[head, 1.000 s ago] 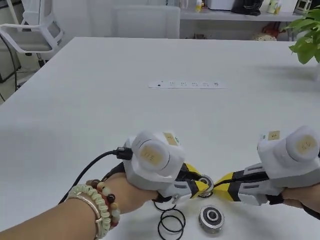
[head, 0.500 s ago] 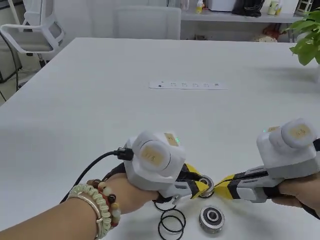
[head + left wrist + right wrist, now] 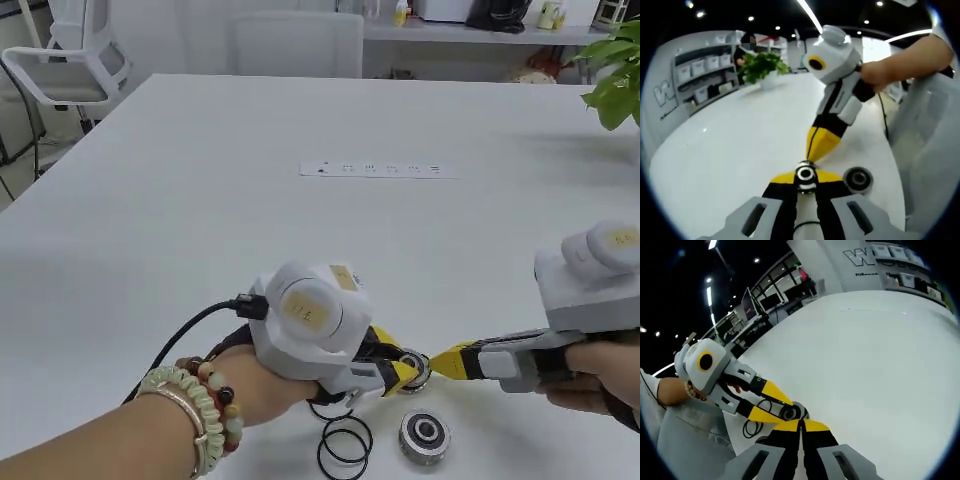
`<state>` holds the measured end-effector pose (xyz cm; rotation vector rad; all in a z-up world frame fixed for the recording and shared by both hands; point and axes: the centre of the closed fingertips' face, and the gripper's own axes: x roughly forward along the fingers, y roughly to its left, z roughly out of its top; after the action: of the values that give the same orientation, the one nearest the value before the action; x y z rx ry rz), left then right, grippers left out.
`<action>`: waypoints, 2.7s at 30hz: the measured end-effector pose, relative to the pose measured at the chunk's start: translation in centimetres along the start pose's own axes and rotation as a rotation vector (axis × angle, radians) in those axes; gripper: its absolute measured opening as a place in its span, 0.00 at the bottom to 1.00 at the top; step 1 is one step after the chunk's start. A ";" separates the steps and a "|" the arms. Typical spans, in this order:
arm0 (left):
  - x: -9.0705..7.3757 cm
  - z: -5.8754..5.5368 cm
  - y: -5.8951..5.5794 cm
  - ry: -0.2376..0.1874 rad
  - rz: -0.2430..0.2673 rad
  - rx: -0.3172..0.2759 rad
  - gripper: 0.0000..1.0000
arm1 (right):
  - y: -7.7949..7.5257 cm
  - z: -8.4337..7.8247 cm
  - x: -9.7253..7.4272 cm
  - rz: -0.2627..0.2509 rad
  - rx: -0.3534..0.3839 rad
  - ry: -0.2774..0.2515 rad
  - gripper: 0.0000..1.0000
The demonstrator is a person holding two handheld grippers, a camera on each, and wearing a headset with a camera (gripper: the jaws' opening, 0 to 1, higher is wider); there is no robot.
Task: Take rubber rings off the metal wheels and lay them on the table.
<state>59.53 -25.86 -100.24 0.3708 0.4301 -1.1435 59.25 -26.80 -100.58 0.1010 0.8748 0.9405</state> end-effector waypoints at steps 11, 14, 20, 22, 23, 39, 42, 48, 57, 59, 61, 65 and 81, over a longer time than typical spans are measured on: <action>-0.1 0.0 0.1 -0.012 0.011 0.008 0.14 | 1.1 0.5 0.4 -0.006 -0.035 0.001 0.00; -0.1 0.0 0.1 -0.013 0.011 0.009 0.14 | 1.2 0.6 0.4 -0.001 -0.045 -0.001 0.00; -0.1 0.0 0.1 -0.013 0.011 0.010 0.14 | 1.6 0.9 0.7 0.010 -0.075 -0.002 0.00; -0.1 0.0 0.0 -0.017 0.013 0.008 0.14 | 2.3 1.5 0.6 0.038 -0.074 -0.027 0.00; -0.1 0.0 0.0 -0.017 0.014 0.009 0.14 | 2.1 1.6 0.6 0.025 -0.081 -0.022 0.00; -0.9 0.5 0.5 0.001 -0.001 -0.034 0.17 | 0.5 1.6 0.2 -0.037 -0.098 -0.020 0.00; -1.4 1.1 1.0 -0.020 0.004 -0.072 0.18 | 0.4 1.9 0.1 -0.035 -0.082 -0.036 0.00; -2.7 2.5 1.9 -0.054 0.018 -0.088 0.26 | 0.5 2.5 -0.3 -0.037 -0.078 -0.061 0.00; -5.0 4.3 2.1 -0.073 0.001 -0.080 0.34 | 1.5 3.9 -0.6 -0.024 -0.091 -0.117 0.00; -5.9 4.4 2.0 -0.054 -0.008 -0.043 0.35 | 1.9 4.4 -0.7 -0.014 -0.102 -0.133 0.00; -7.0 4.4 2.1 -0.041 -0.007 -0.020 0.37 | 2.4 5.0 -0.7 0.001 -0.108 -0.158 0.00; -9.5 4.1 2.4 -0.036 0.002 -0.001 0.40 | 3.3 6.0 -0.9 0.023 -0.121 -0.195 0.00; -20.1 0.6 2.7 -0.079 0.207 -0.056 0.49 | 6.2 6.6 0.7 0.077 -0.188 -0.190 0.00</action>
<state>55.12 -9.36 -89.34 0.3127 0.3456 -0.9393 59.91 -20.59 -93.93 0.0617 0.6082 1.0622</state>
